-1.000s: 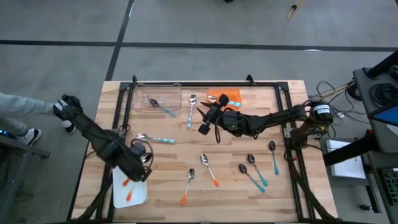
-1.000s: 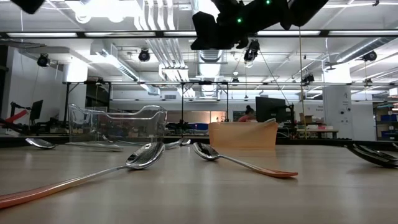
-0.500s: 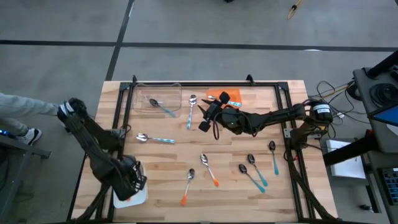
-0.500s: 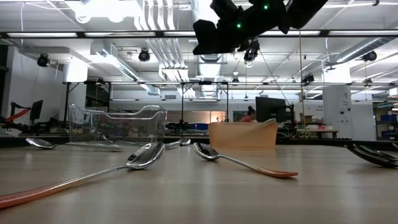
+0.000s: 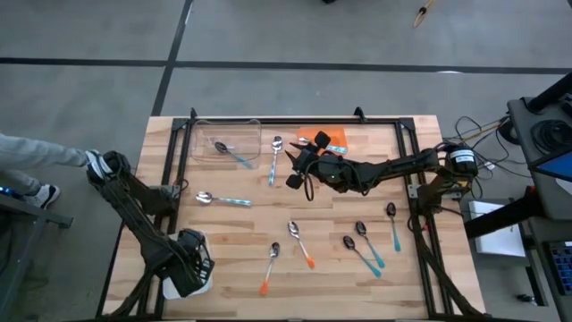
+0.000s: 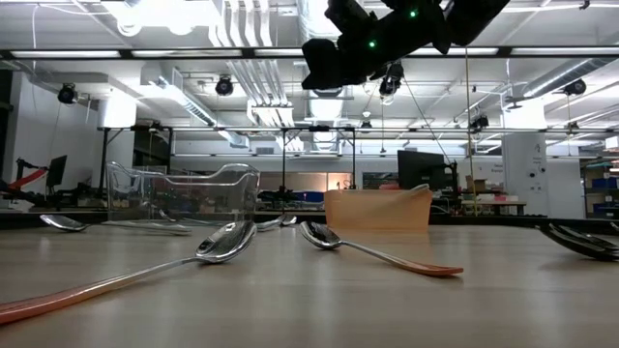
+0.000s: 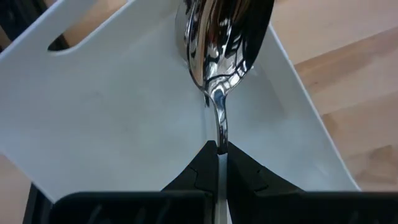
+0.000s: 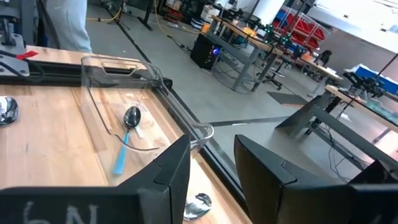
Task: Sort silverware by color (type)
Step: Put the orange spoon into the white bin
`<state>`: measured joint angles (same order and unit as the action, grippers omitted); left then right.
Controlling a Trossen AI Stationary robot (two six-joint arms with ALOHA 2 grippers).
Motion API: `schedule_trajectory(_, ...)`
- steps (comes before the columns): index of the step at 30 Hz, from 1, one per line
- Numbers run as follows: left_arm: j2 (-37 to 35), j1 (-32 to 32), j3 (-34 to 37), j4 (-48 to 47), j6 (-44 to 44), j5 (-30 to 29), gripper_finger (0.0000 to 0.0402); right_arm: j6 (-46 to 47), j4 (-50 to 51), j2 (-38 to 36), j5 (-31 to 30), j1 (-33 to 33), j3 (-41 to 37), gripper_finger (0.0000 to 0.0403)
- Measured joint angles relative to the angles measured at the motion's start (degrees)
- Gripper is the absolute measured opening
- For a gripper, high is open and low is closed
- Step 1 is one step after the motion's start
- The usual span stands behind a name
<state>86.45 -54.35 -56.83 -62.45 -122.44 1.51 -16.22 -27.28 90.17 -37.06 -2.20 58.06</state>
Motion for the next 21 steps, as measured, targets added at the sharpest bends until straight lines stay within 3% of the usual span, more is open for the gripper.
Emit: schedule_trajectory(21,3.6,0.0,3.4,6.1,2.9,1.3,0.0001,-0.3,0.0,0.0,0.0,0.0,0.0,0.0106)
